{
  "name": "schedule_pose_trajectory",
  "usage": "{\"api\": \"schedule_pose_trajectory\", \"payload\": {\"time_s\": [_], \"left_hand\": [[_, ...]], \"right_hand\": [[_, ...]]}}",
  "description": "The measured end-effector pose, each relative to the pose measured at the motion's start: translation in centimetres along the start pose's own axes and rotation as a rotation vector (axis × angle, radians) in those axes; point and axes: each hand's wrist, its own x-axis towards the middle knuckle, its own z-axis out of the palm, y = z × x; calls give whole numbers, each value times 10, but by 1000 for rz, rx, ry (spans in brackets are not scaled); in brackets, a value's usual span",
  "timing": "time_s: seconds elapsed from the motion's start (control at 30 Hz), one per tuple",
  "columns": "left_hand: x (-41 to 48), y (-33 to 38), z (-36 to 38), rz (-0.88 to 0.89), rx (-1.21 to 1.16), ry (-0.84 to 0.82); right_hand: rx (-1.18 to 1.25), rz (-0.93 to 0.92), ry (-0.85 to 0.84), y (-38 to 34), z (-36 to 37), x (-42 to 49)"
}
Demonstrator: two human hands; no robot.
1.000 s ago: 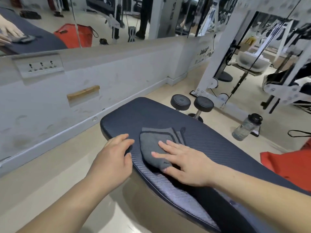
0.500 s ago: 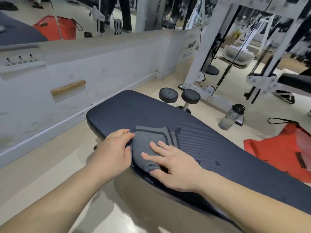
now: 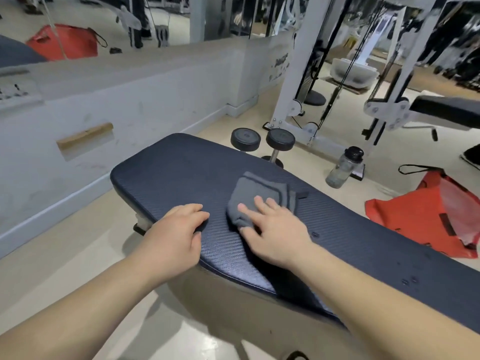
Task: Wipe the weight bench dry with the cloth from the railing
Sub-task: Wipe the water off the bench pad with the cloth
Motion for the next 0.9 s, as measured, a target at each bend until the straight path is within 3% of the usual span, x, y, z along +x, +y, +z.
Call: {"api": "schedule_pose_trajectory", "payload": {"time_s": [0.13, 0.2, 0.3, 0.37, 0.43, 0.5, 0.6, 0.7, 0.8, 0.83, 0.9], "left_hand": [[7, 11, 1, 1, 4, 50], [9, 17, 0, 2, -12, 67], [7, 21, -3, 7, -24, 69], [2, 19, -5, 20, -25, 54], [-2, 13, -7, 27, -27, 43], [-4, 7, -9, 33, -24, 38], [-4, 4, -10, 106, -6, 21], [-1, 13, -6, 265, 3, -42], [1, 28, 6, 392, 62, -144], [2, 34, 10, 393, 91, -186], [3, 40, 18, 372, 197, -270]], "right_hand": [[-6, -253, -71, -13, 2, -45], [-7, -285, -111, 8, -7, -40], [12, -59, -96, 37, -17, -8], [18, 189, -32, 35, -11, 11], [-26, 315, 22, 18, 1, 21], [-23, 311, 11, 0, 4, 22], [-9, 67, -1, -17, -1, 7], [153, -186, -180, -18, -13, -19], [497, -217, -459, 8, -41, -35], [593, -173, -443, 20, -51, -37], [723, -28, -219, 50, -65, -37]]}}
